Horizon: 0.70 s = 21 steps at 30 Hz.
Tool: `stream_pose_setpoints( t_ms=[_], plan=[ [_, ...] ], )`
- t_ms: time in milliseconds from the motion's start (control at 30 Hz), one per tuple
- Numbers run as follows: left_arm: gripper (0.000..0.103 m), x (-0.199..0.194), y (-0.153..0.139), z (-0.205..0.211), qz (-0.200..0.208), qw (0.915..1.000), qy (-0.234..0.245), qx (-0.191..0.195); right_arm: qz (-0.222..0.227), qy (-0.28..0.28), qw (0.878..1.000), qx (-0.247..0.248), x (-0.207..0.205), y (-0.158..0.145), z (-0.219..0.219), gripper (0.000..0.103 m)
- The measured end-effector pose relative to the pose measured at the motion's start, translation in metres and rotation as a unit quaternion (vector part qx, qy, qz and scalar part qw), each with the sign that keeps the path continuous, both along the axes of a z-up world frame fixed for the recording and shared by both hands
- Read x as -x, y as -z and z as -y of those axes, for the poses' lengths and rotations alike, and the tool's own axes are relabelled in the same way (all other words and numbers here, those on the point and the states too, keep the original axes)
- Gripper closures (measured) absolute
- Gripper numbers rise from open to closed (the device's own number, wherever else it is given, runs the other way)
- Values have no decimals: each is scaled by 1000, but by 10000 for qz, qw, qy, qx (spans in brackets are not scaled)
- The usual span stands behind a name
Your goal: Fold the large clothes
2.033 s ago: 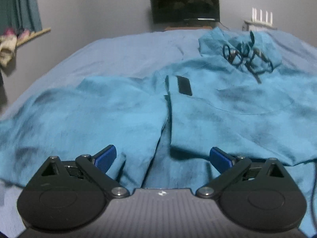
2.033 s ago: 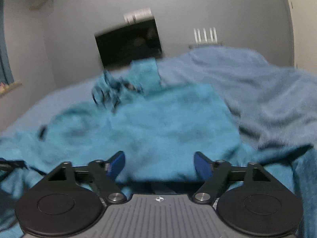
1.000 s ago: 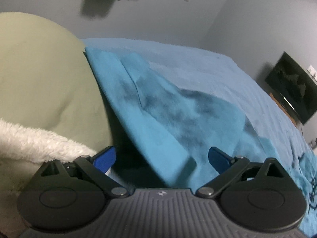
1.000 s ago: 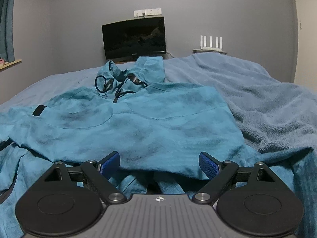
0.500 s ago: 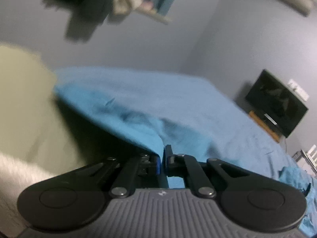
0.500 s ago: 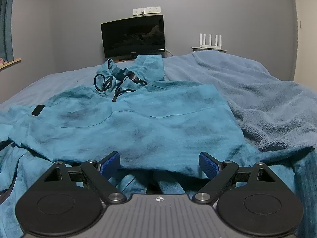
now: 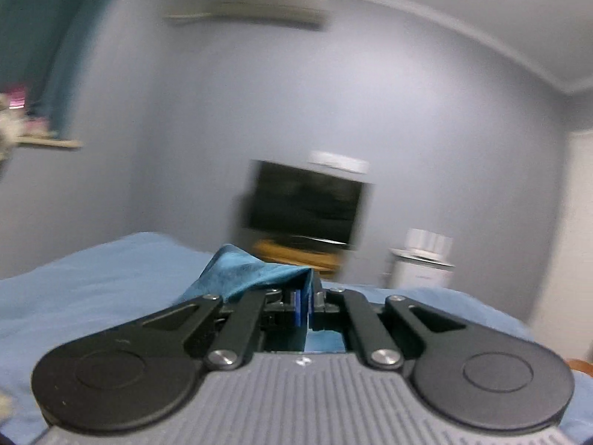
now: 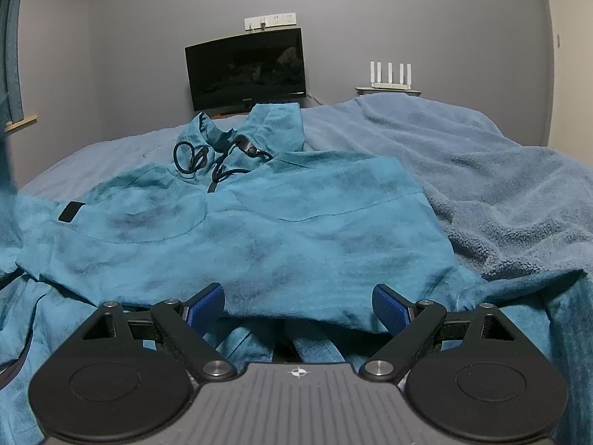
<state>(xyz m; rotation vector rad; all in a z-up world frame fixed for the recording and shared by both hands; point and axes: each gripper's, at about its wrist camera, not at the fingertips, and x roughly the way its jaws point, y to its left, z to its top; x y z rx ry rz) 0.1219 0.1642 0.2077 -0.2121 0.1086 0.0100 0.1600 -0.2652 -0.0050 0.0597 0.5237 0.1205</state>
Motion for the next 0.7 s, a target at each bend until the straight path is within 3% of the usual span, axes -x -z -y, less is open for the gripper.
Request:
stream_pose_setpoints(
  t_ms=[167,333,467,533,633,667,700],
  plan=[
    [103,-45,16,108,-211,9948,990,-140,-17,-29,10000,-4,0,1,-1,14],
    [103,-81,75,211,-979,9825,1549,-333,-72,-93,9999,-33,-2,4,-2,14],
    [101,-115,143,262,-2376,9524,1817,-593,-132,-108,9998,-101,-2,8,-1,14],
    [96,-111,164,256,-2590,9449,1926,-541,-156,-109,9997,-160,-2,9,2,14],
    [56,-93,168,238,-2569,9396,2256,-145,-189,-140,9995,-231,-3,8,3,14],
    [37,-86,162,223,-2508,9394,2337,0,-189,-164,9994,-240,-3,8,2,14],
    [28,-78,150,204,-2384,9418,2370,75,-183,-185,9994,-242,-3,8,2,14]
  ],
)
